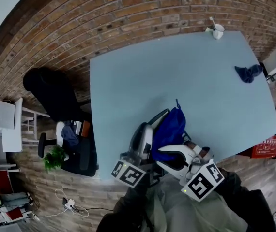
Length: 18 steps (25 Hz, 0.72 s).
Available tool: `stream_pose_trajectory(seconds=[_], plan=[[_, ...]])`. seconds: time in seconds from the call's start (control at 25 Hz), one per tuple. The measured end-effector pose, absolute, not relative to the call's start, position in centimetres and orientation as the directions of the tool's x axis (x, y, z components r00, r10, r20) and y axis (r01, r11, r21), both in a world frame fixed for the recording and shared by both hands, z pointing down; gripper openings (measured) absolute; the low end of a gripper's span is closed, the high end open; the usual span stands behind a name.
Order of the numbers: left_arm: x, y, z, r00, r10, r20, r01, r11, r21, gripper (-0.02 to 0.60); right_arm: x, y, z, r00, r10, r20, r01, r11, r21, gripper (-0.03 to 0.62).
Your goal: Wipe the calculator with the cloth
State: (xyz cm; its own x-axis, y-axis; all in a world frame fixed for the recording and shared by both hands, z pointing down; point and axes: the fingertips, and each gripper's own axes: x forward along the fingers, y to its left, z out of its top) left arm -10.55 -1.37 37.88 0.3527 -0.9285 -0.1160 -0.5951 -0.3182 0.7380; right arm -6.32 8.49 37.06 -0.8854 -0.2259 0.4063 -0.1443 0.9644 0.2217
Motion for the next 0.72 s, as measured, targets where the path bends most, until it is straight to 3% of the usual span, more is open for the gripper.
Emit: stream_pose_trajectory(seconds=[0.12,0.32,0.56,0.72], plan=[[-11.4,-0.5,37.7,0.352,-0.924,-0.145,-0.573,-0.336,0.748,0.057,-4.3,7.4,37.4,-0.904,-0.204,0.375,-0.158,0.976,0.151,0.103],[-9.7,0.5,37.1,0.424,-0.886,-0.19,-0.542,-0.416,0.73,0.058,-1.2,0.3,37.4,-0.826,-0.463,0.32,-0.451,0.885,0.116,0.106],[-9.1,0.6,37.8,0.426,-0.89,-0.163,-0.548,-0.397,0.736,0.057,-5.1,4.9,37.4,-0.86,-0.326,0.393,-0.242,0.938,0.25,0.106],[-8.9,1.0,37.1,0.464,-0.867,-0.182,-0.542,-0.44,0.716,0.057,-1.8,-1.1,37.1,-0.8,-0.523,0.295,-0.481,0.852,0.206,0.106]])
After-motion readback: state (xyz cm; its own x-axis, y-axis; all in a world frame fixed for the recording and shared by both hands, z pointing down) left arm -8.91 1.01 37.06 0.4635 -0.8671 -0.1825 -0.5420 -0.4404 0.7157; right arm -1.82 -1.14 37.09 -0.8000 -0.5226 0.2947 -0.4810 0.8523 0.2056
